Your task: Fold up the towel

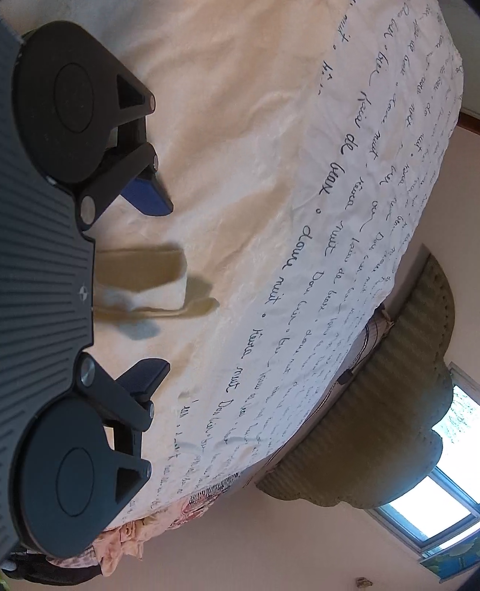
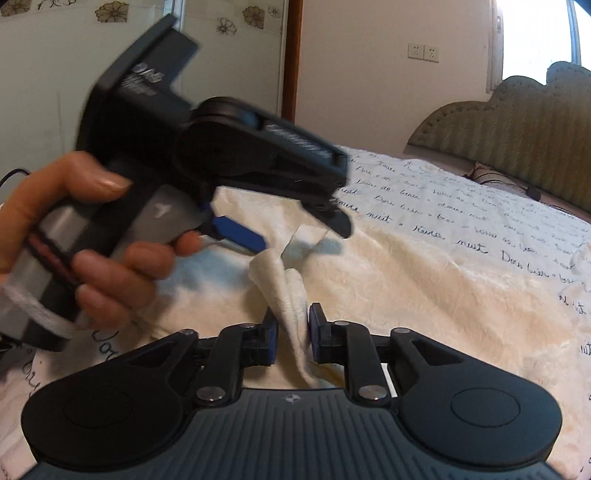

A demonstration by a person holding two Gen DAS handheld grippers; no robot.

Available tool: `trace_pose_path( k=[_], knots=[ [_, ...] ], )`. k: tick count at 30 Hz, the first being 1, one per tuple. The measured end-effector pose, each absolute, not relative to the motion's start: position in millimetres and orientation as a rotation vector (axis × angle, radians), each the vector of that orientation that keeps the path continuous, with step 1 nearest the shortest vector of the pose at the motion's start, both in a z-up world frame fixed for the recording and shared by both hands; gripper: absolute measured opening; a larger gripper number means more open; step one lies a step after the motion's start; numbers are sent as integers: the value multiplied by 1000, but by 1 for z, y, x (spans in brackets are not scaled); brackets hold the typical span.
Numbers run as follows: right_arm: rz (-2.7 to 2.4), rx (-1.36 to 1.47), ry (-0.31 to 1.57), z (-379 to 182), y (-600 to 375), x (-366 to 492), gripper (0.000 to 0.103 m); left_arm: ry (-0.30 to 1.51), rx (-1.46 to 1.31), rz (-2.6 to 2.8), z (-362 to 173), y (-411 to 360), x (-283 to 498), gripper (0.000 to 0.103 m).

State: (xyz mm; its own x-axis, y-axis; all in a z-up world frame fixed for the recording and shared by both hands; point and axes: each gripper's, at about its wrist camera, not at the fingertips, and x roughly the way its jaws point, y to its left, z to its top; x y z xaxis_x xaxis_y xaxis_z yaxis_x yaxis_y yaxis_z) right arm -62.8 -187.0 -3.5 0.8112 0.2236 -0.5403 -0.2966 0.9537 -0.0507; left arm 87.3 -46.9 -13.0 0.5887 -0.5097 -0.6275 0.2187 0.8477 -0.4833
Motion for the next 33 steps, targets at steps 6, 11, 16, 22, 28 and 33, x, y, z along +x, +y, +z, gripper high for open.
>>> trace_pose_path(
  k=[6, 11, 16, 22, 28, 33],
  knots=[
    [340, 15, 536, 27, -233, -84, 28, 761, -155, -419, -8, -80, 77, 26],
    [52, 119, 502, 42, -298, -73, 28, 663, -42, -412, -3, -93, 64, 14],
    [-62, 160, 675, 2, -318, -56, 28, 586, 44, -399, 1, -99, 54, 14],
    [-79, 89, 613, 5, -293, -70, 29, 631, 61, -360, -4, -98, 57, 25],
    [-89, 80, 572, 22, -289, -24, 29, 565, 95, -275, 12, -91, 50, 44],
    [-98, -11, 724, -6, -277, 23, 29, 612, 97, -291, 14, -88, 54, 55]
  ],
)
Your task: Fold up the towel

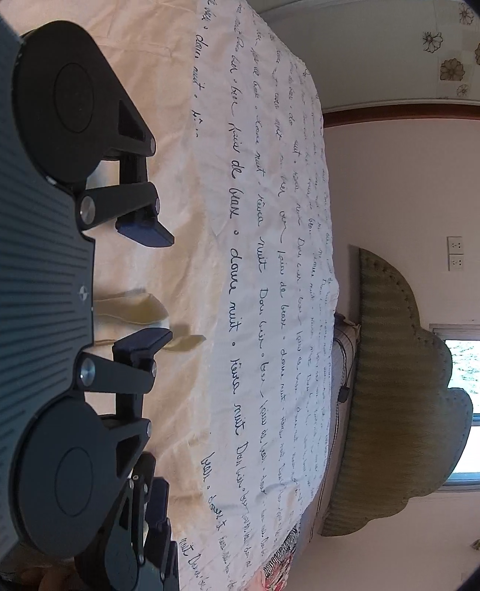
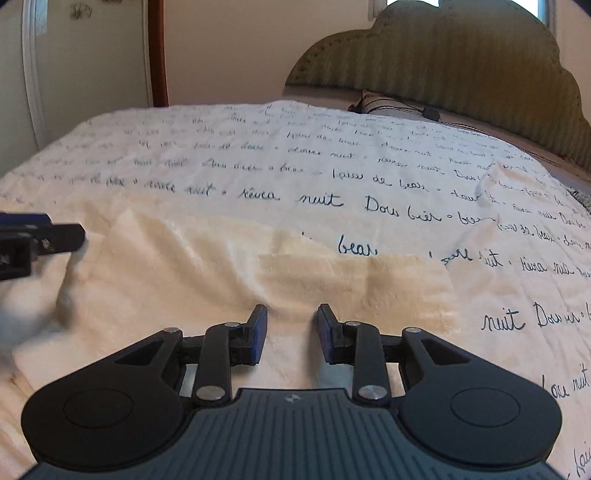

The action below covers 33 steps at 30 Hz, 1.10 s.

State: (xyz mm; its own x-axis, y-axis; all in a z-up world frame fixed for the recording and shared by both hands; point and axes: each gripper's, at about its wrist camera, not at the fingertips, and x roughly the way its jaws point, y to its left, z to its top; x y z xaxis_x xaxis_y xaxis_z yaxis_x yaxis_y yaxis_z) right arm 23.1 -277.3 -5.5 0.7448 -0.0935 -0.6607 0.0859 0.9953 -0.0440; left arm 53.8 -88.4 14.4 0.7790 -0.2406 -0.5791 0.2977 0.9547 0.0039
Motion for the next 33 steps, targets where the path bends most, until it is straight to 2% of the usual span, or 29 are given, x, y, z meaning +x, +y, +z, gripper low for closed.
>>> trace_pose_path(
  k=[4, 6, 10, 12, 19, 26, 33],
  knots=[
    [-109, -5, 676, 6, -270, 7, 30, 617, 112, -344, 17, -90, 48, 67],
    [-69, 19, 658, 10, -265, -7, 30, 623, 146, -356, 14, -97, 46, 76],
    [27, -10, 705, -1, -244, -25, 29, 667, 280, -310, -8, -114, 50, 74],
    [2, -75, 689, -7, -231, -31, 30, 681, 253, -306, -11, -107, 49, 74],
    [93, -48, 666, 1, -202, -42, 30, 683, 283, -262, -9, -68, 40, 76],
    [45, 5, 591, -18, -201, -51, 30, 669, 250, -217, -19, -46, 29, 90],
    [43, 23, 574, -20, -204, -54, 32, 668, 210, -205, -18, -35, 20, 90]
  ],
)
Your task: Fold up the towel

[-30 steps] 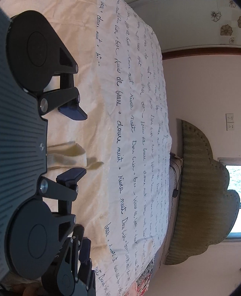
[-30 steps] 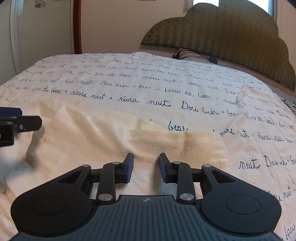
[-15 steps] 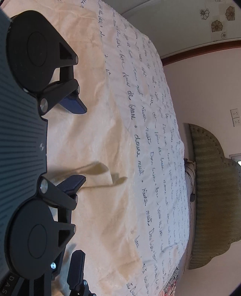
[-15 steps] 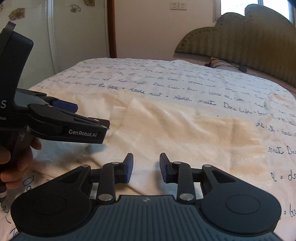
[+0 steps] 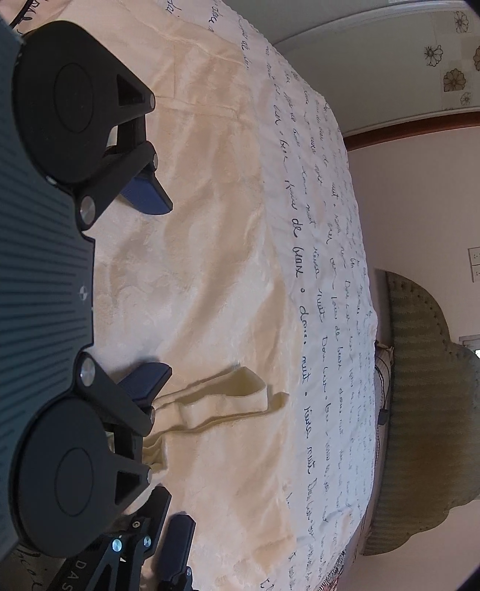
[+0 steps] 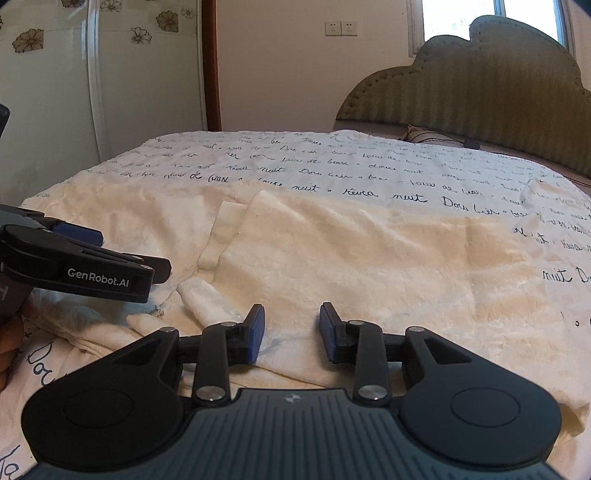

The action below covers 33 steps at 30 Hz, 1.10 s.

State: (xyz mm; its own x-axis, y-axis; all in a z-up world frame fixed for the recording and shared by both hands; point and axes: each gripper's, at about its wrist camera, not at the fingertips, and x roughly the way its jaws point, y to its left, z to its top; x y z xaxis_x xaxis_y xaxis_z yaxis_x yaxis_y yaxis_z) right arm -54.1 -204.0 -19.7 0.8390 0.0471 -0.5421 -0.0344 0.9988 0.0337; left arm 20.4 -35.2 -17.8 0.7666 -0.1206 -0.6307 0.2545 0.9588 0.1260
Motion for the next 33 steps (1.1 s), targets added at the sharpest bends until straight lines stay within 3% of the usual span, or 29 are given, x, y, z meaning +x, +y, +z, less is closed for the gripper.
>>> trace_pose_path(
  k=[13, 15, 16, 17, 19, 24, 33],
  knots=[
    [28, 52, 565, -21, -208, -54, 40, 660, 176, -176, -15, -4, 1, 94],
    [7, 33, 563, -21, -205, -55, 48, 656, 175, -172, -14, -1, -2, 94],
    [-22, 12, 563, -21, -202, -55, 59, 657, 172, -172, -14, 0, -3, 94],
    [-61, -12, 564, -21, -200, -55, 77, 658, 169, -171, -13, 1, -4, 94],
    [-142, -42, 565, -21, -197, -55, 89, 657, 149, -178, -9, 4, -6, 91],
    [-127, 20, 535, -13, -207, -65, 89, 633, 122, -252, 10, -6, -6, 85],
    [-233, 145, 482, 26, -311, -70, 87, 594, 132, -419, 25, -86, 9, 86]
  ],
)
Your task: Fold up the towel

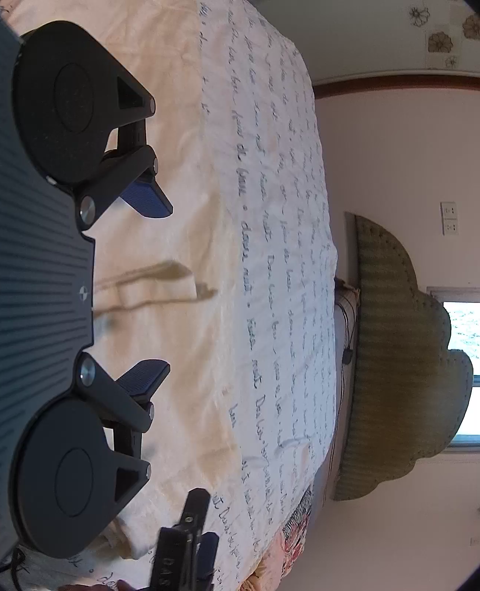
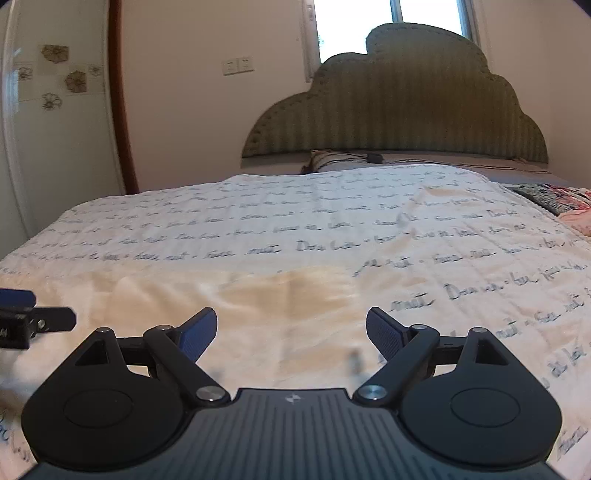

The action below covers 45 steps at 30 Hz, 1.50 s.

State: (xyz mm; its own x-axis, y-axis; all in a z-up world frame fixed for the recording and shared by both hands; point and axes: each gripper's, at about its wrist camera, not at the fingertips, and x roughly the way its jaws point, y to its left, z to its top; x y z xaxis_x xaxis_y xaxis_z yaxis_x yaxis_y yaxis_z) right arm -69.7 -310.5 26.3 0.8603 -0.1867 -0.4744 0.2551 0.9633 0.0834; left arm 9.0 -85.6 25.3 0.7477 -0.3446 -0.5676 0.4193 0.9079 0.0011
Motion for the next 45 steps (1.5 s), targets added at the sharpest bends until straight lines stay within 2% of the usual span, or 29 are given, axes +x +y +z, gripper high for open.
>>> trace_pose_path(
  k=[2, 4, 8, 9, 10, 11, 13, 16, 19, 23, 25, 29, 33, 39, 40, 41, 43, 45],
  knots=[
    [-250, 86, 521, 30, -328, -47, 70, 586, 142, -428, 23, -104, 16, 86],
    [-223, 65, 569, 30, -340, -23, 60, 582, 134, -434, 22, -114, 25, 86],
    [-135, 90, 668, 13, -352, 23, 55, 660, 133, -404, 4, -128, 55, 87],
    [-159, 70, 710, 3, -354, 34, 56, 718, 158, -373, -6, -131, 67, 84],
    [-188, 65, 745, -7, -356, 43, 62, 758, 147, -373, -15, -133, 74, 84],
    [-200, 89, 738, -10, -359, 43, 63, 792, 147, -360, -20, -131, 79, 84],
    [-252, 112, 697, -5, -361, 28, 63, 767, 113, -356, -17, -121, 74, 79],
    [-271, 103, 647, 5, -358, -6, 64, 702, 126, -379, -6, -112, 56, 80],
    [-227, 262, 653, 1, -373, -42, 64, 661, 176, -407, -7, -112, 38, 85],
    [-132, 561, 673, -15, -393, -77, 64, 690, 225, -410, -18, -122, 31, 82],
    [-109, 581, 638, -9, -390, -95, 66, 690, 193, -438, -15, -124, 30, 84],
    [-127, 396, 544, 6, -360, -134, 68, 681, 214, -449, -17, -132, 27, 85],
    [-160, 90, 574, 10, -317, -139, 68, 675, 205, -436, -24, -131, 25, 86],
    [-148, -110, 609, 4, -288, -139, 67, 657, 192, -423, -28, -126, 21, 90],
    [-177, -121, 619, -3, -289, -137, 65, 656, 190, -424, -28, -126, 21, 91],
    [-203, -102, 624, -7, -293, -134, 53, 654, 195, -424, -29, -127, 21, 92],
    [-204, 18, 618, -9, -308, -131, 38, 652, 202, -423, -29, -127, 21, 92],
    [-185, 108, 602, -9, -317, -134, 26, 652, 203, -424, -29, -128, 21, 92]
  ],
)
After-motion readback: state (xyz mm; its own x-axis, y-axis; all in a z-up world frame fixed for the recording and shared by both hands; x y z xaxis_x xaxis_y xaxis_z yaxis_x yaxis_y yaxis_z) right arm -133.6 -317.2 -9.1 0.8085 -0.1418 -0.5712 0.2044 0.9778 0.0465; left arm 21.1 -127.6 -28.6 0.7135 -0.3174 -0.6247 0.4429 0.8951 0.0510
